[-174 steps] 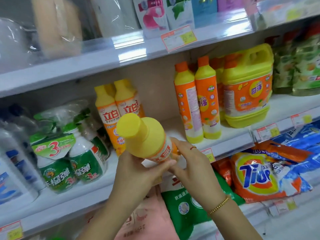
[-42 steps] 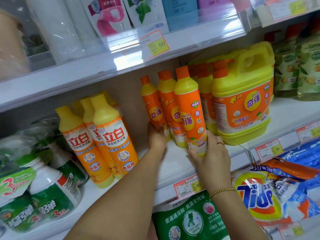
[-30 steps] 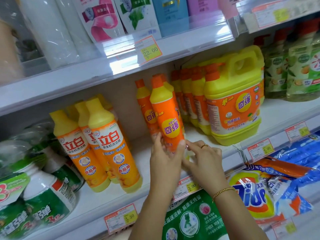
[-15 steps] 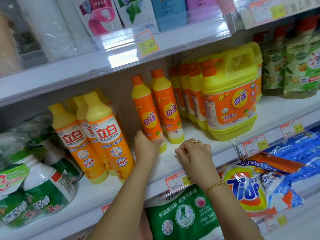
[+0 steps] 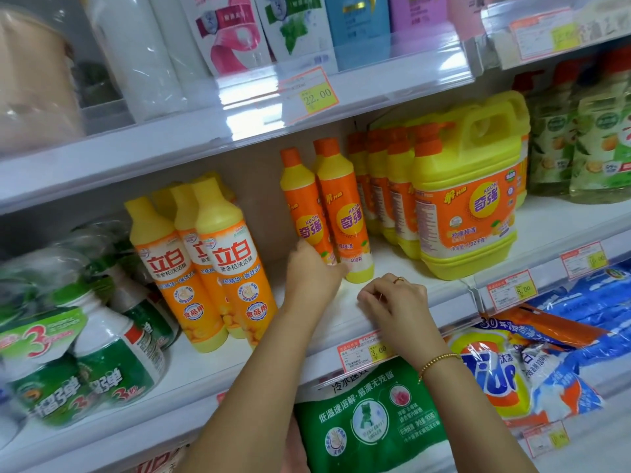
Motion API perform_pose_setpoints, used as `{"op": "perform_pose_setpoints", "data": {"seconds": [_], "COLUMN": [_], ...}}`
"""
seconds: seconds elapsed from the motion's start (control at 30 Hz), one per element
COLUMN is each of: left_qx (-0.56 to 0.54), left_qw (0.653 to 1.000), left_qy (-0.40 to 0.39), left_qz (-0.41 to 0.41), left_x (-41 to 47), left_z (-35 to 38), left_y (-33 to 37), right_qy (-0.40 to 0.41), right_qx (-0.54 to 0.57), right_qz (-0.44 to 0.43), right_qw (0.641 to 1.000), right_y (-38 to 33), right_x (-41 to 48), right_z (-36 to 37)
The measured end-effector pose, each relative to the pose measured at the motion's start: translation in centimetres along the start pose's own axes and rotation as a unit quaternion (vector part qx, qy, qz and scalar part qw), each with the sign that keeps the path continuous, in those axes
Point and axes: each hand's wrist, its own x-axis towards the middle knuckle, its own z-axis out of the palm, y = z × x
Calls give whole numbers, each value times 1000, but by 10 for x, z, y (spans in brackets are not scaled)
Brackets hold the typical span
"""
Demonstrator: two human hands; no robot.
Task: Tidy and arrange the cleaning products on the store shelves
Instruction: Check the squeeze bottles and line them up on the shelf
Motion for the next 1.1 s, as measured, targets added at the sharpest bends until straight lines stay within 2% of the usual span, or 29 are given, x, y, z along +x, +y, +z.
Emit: {"op": "perform_pose_setpoints", "data": {"seconds": [0.03, 0.1, 0.13, 0.17, 0.2, 0.27, 0.33, 0.43, 0.53, 0.67, 0.77, 0.83, 0.97, 1.1], "left_qx": [-3, -38, -52, -51, -42, -40, -20, 0, 0, -49, -70, -73, -75, -55], "left_qw": [996, 961, 944, 943, 958, 986, 991, 991, 992, 987, 983, 981, 982, 983], "left_qy": [55, 225, 288, 308, 281, 136, 21, -27, -75, -140, -168, -178, -173, -173], "left_qz": [68, 157, 153, 113, 46, -85, -134, -131, -103, -63, -29, -15, -25, -15], "left_x": [-22, -64, -77, -83, -82, -75, -73, -65, -54, -43, -32, -26, -19, -20], "left_z": [-15, -53, -70, -83, -92, -93, -84, -77, -64, -16, 28, 51, 79, 75], "left_y": [5, 7, 2, -9, -21, -43, -51, -56, -47, -19, 6, 21, 38, 37], "right_qy": [-4, -5, -2, 1, 2, 2, 2, 2, 25, 181, 240, 234, 162, 147], "right_qx": [20, 84, 113, 130, 133, 127, 130, 134, 31, -49, -66, -72, -57, -48], "right_qz": [2, 7, 8, 8, 4, -13, -27, -13, 36, 87, 98, 94, 129, 123], "right_qw": [1000, 996, 994, 992, 991, 992, 991, 991, 999, 978, 964, 965, 977, 980], "right_y": [0, -4, -6, -11, -16, -27, -38, -41, -23, -7, -2, 2, 7, 2], "right_x": [-1, -4, -6, -8, -11, -14, -15, -15, -15, -27, -35, -37, -36, -37], "right_z": [-2, -7, -9, -10, -9, -7, -6, -12, -15, -9, -6, -10, -22, -25]}}
